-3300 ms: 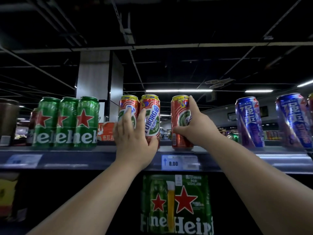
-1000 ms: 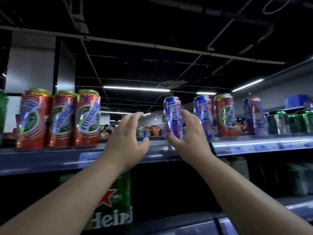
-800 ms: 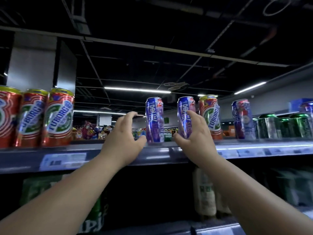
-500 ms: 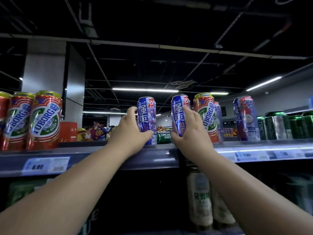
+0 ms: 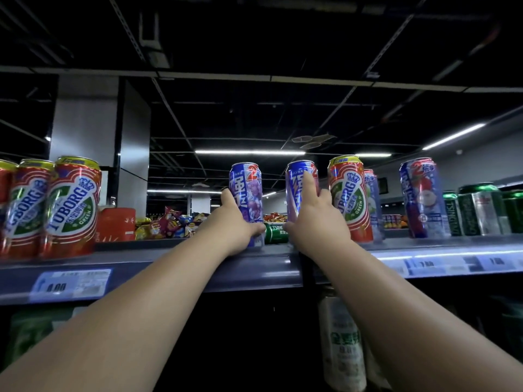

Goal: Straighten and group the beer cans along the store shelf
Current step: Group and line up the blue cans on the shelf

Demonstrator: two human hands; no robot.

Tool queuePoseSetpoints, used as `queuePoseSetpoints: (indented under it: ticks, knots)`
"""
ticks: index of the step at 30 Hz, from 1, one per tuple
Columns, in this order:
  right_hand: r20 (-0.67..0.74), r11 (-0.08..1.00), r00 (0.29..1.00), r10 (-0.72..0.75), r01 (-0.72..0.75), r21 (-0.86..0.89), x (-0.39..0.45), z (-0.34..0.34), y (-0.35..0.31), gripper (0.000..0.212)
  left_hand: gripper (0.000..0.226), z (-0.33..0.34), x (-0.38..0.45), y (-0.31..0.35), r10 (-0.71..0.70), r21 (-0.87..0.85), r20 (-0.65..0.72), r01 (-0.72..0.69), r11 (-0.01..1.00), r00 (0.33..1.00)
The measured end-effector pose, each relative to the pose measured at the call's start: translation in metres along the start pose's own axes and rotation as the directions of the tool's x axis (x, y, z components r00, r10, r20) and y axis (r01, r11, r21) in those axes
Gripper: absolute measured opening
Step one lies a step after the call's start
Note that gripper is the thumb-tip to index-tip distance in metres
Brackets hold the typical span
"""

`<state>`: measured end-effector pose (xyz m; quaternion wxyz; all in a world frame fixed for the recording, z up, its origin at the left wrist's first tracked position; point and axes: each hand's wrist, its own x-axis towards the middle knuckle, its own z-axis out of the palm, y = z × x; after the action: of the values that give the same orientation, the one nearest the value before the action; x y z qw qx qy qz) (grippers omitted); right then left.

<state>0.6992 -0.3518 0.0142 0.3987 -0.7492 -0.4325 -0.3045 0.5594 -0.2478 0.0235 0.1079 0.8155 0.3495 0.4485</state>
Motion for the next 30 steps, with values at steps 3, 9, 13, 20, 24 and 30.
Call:
queuePoseSetpoints:
  ticks: [3, 9, 13, 20, 24, 30]
  knots:
    - [0.016, 0.997, 1.0, -0.01, 0.009, 0.073, 0.0, 0.001, 0.003, 0.109, 0.096, -0.004, -0.004, -0.004, 0.039, -0.028, -0.024, -0.04, 0.999, 0.999]
    - [-0.03, 0.911, 0.992, -0.124, 0.126, 0.392, -0.003, -0.003, 0.009, 0.119, 0.076, -0.015, -0.019, -0.009, 0.089, -0.14, -0.086, -0.1, 0.985, 0.992]
    - [0.042, 0.886, 0.99, -0.134, 0.101, 0.453, -0.007, -0.008, 0.009, 0.116, 0.08, -0.018, -0.022, -0.01, 0.09, -0.227, -0.038, -0.096, 0.969, 0.995]
    - [0.001, 0.918, 0.985, -0.175, 0.162, 0.362, -0.014, -0.004, 0.01, 0.088, 0.104, -0.017, -0.029, -0.013, 0.098, -0.117, -0.13, -0.113, 0.987, 0.987]
    - [-0.055, 0.888, 0.978, -0.201, 0.205, 0.411, -0.018, -0.006, 0.011, 0.065, 0.086, -0.01, -0.033, -0.01, 0.164, 0.092, -0.174, -0.15, 0.984, 0.971]
    - [-0.354, 0.831, 0.912, -0.207, 0.355, 0.429, -0.03, -0.024, 0.035, 0.057, 0.124, -0.001, -0.036, 0.0, 0.249, 0.222, -0.249, -0.195, 0.955, 0.936]
